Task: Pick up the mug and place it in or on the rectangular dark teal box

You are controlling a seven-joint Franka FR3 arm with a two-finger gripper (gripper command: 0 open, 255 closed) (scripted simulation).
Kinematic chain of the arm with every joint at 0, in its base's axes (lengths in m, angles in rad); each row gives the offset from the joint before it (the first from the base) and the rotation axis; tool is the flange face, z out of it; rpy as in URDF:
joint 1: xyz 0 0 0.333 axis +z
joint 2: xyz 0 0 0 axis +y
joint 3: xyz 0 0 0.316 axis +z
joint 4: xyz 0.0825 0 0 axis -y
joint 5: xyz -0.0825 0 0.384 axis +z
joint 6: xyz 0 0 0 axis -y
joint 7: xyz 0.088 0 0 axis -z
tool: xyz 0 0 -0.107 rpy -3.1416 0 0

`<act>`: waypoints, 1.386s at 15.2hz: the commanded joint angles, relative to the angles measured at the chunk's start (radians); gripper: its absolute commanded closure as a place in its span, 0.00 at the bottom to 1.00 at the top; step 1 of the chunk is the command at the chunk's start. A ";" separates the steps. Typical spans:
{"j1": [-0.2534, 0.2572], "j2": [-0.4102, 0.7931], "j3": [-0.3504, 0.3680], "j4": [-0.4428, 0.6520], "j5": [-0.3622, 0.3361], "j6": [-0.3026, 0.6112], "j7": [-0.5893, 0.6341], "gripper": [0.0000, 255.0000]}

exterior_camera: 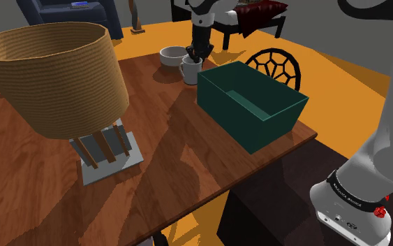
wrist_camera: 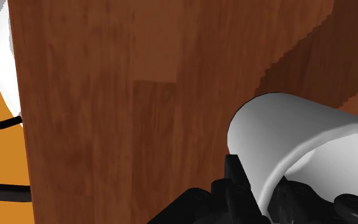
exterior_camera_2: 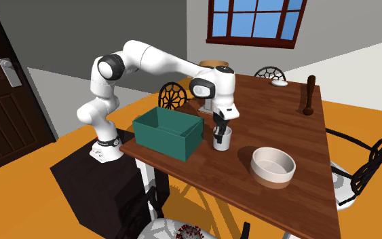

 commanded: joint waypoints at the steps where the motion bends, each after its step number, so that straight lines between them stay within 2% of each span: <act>1: 0.000 -0.006 0.000 0.019 0.000 -0.025 0.001 1.00; 12: -0.001 -0.016 0.000 0.152 -0.003 -0.168 0.010 1.00; 21: -0.002 0.002 0.000 0.300 -0.004 -0.298 0.018 1.00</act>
